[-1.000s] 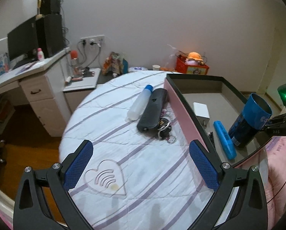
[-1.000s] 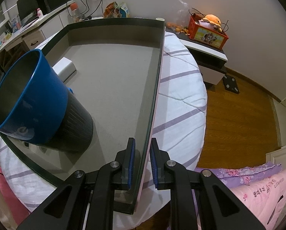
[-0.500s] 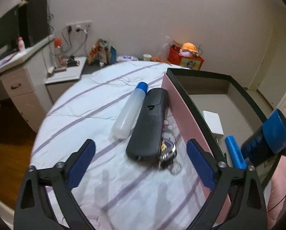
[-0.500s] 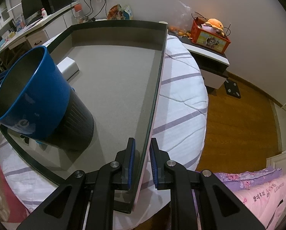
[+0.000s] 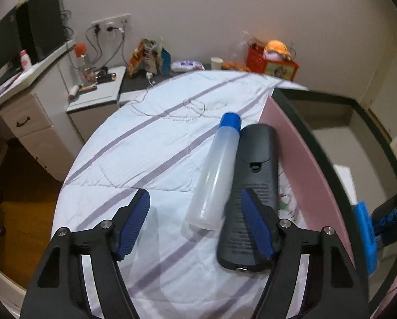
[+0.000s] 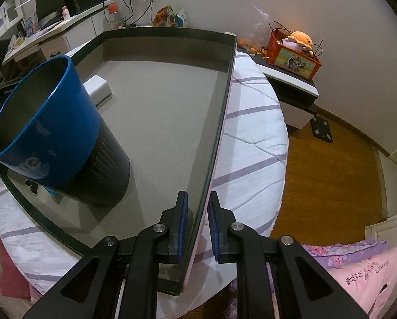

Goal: Organize rigid objects
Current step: 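Grasp the clear glue stick with the left tool and lift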

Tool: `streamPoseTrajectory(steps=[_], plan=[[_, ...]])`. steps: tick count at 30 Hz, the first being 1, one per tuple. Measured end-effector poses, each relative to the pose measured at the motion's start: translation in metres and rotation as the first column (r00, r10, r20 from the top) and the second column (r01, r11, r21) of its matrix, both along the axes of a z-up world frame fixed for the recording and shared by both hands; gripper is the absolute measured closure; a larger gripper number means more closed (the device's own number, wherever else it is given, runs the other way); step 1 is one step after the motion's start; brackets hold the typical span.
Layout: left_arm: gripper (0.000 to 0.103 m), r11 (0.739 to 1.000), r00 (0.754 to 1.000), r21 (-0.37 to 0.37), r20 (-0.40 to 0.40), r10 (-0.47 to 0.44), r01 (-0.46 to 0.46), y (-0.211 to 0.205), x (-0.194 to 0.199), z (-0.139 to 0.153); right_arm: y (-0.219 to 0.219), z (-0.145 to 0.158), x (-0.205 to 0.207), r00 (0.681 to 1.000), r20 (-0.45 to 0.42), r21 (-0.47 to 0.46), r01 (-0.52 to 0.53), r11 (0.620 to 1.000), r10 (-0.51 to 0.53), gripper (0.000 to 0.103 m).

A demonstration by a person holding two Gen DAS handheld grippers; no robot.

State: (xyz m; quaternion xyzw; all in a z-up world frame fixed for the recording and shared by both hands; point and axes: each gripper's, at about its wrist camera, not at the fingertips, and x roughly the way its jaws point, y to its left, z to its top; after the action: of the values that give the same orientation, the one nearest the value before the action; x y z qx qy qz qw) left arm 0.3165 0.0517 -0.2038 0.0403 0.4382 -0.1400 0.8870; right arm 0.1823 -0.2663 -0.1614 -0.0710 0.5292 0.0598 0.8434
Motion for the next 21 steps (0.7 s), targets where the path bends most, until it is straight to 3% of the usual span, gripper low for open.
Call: streamPoseTrajectory(steps=[7, 10, 11, 13, 21], plan=[[0.038, 0.993, 0.993, 0.005, -0.026, -0.118, 0.118, -0.001, 0.013, -0.001, 0.001, -0.001, 0.001, 1.0, -0.001, -0.013, -0.001, 1.0, 0.001, 0.087], [0.047, 0.983, 0.983, 0.032, -0.017, -0.181, 0.182, -0.006, 0.016, 0.0, 0.002, 0.0, 0.001, 1.0, -0.001, -0.015, 0.0, 1.0, 0.0, 0.086], [0.063, 0.982, 0.982, 0.029, -0.024, -0.187, 0.188, -0.005, 0.019, -0.001, 0.002, 0.0, 0.001, 1.0, -0.001, -0.016, -0.001, 1.0, 0.001, 0.087], [0.072, 0.974, 0.979, 0.106, -0.071, -0.193, 0.2, -0.01, 0.025, -0.016, 0.001, 0.0, 0.002, 1.0, -0.003, -0.014, 0.002, 1.0, -0.002, 0.087], [0.078, 0.982, 0.988, 0.102, -0.03, -0.154, 0.156, -0.011, 0.014, -0.011, 0.0, 0.0, 0.002, 1.0, -0.005, -0.013, 0.002, 1.0, -0.002, 0.087]])
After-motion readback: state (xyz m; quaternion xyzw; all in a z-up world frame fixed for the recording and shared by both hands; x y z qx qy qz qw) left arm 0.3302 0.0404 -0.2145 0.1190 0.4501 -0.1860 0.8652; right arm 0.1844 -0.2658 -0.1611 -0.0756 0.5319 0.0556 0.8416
